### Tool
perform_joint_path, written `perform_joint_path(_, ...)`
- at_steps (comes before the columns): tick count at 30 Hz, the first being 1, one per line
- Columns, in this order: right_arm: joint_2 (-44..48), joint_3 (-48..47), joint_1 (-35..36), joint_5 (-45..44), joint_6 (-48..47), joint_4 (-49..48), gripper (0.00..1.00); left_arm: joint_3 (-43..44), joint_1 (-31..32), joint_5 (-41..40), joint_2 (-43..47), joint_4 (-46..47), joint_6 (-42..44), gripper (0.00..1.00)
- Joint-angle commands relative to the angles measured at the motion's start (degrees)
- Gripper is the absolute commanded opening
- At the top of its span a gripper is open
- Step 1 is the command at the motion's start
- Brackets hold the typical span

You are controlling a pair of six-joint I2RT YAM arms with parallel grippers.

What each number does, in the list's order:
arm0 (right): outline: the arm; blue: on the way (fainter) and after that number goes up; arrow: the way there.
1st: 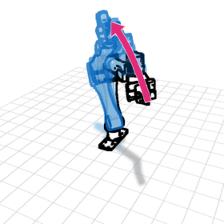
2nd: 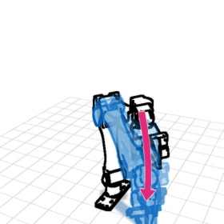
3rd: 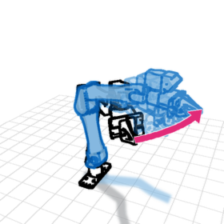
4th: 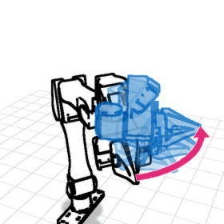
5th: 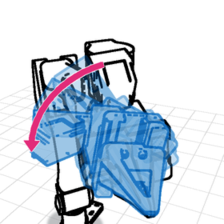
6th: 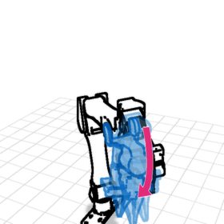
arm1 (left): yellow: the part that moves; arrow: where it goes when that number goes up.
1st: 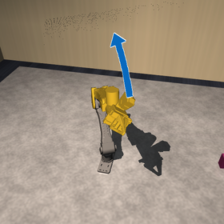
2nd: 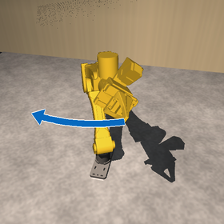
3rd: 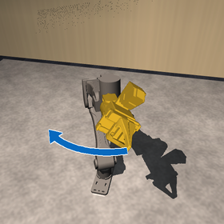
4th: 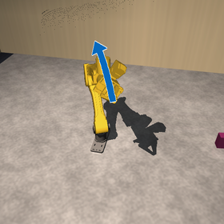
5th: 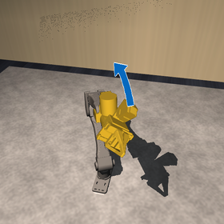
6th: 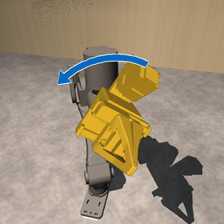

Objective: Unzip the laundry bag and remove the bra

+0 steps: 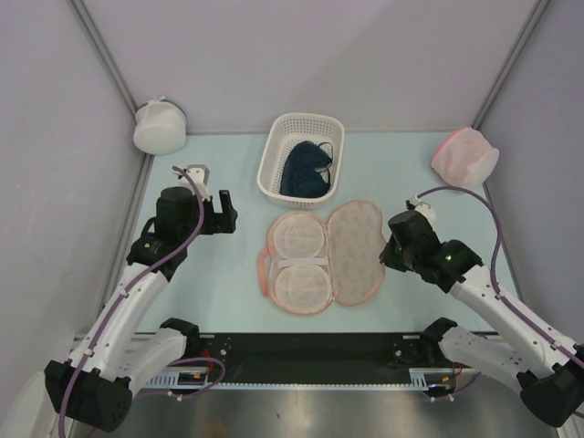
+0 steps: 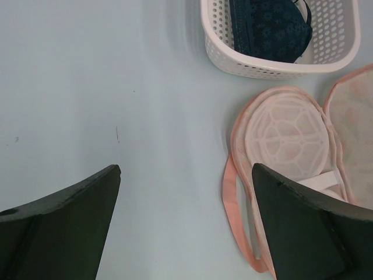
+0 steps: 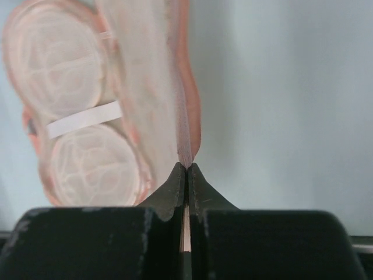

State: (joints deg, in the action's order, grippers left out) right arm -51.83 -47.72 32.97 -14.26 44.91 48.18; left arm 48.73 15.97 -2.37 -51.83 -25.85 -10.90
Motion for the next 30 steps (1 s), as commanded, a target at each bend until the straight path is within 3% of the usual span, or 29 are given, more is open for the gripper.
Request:
perform_joint_path(1, -2.1, -5.3, 8.9, -4.1, 1.3, -3.3, 0.0, -0.1, -0.5, 0.8, 1.5, 1.4, 0.9, 1.0)
perform_joint_path(6, -7.3, -7.4, 20.0, -5.8, 0.9, -9.0, 0.0, -0.2, -0.5, 1.1, 1.6, 1.4, 1.0, 1.0)
perform_joint_path(13, -15.9, -8.3, 27.7, -4.1, 0.6, -19.6, 0.0, -0.4, -0.6, 1.1, 2.1, 1.4, 1.0, 1.0)
perform_joint_path(21, -26.4, -9.1, 30.6, 3.4, 1.5, -32.4, 0.0, -0.6, -0.5, 0.8, 3.2, 1.2, 1.2, 1.0)
perform_joint_path(30, -36.8, -13.3, 30.9, 6.3, -0.3, -36.2, 0.0, -1.0, -0.5, 0.2, 3.8, 1.2, 1.5, 0.99)
